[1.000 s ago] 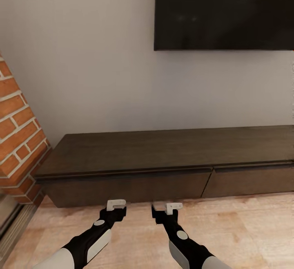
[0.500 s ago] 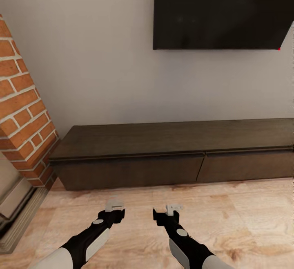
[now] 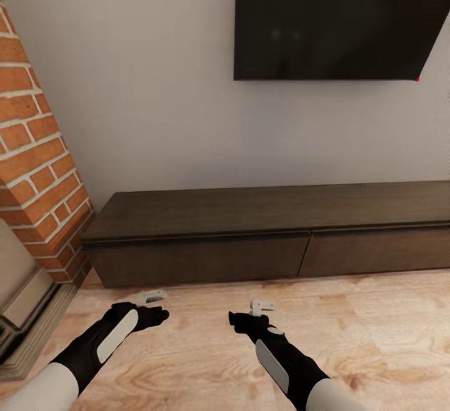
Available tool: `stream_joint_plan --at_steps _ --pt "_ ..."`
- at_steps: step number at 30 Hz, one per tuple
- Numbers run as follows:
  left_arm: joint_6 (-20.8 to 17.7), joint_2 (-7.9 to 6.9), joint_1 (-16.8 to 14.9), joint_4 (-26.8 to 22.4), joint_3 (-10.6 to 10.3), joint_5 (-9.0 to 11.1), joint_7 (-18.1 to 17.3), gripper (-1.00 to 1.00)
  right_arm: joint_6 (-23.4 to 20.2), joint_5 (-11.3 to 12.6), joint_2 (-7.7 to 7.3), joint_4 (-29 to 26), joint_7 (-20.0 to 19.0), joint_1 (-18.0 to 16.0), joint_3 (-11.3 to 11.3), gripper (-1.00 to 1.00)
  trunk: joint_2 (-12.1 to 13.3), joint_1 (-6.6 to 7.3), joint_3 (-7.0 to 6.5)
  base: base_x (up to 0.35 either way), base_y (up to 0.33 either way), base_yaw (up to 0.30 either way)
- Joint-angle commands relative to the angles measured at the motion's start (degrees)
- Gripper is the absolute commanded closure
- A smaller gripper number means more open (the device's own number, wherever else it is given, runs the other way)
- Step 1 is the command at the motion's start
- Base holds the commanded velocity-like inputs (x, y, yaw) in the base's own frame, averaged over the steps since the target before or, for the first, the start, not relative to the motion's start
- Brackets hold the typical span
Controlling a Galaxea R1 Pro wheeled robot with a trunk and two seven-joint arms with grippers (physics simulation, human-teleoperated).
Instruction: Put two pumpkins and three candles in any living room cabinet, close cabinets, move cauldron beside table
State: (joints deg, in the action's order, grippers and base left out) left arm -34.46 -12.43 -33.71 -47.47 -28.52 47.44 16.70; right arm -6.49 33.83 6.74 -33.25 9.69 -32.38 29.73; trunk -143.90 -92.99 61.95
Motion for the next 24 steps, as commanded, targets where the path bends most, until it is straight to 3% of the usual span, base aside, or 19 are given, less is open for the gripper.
stream_joint_plan --at_steps 1,6,9,16,24 --pt "-0.7 -0.10 0.0 -0.1 0.0 0.7 0.6 -1.00 -0.3 0.5 -0.06 -0.2 0.5 0.0 0.3 -1.00 0.0 0.03 -0.17 0.000 0.000 0.000" --pt "-1.3 0.01 0.0 2.8 0.2 2.1 0.6 -1.00 -1.0 0.7 -0.06 -0.1 0.5 0.0 0.3 -1.00 0.1 0.16 -1.28 0.000 0.000 0.000" --pt "-1.3 -0.09 0.0 5.4 0.2 3.2 0.5 -1.00 -2.7 2.3 -0.06 -0.1 0.5 0.2 0.3 -1.00 0.1 0.24 -1.95 -0.086 0.000 0.000" --pt "-1.2 0.12 0.4 6.8 0.2 3.6 0.6 -1.00 -3.2 7.3 -0.17 0.0 0.4 0.6 0.2 -1.00 0.2 0.42 -3.50 -0.257 0.000 0.000" --pt "-0.8 0.60 1.6 9.2 0.3 4.1 0.3 -1.00 -2.4 8.0 -0.15 4.0 0.2 0.6 0.3 -1.00 0.3 0.63 -5.27 -0.040 0.000 0.000"
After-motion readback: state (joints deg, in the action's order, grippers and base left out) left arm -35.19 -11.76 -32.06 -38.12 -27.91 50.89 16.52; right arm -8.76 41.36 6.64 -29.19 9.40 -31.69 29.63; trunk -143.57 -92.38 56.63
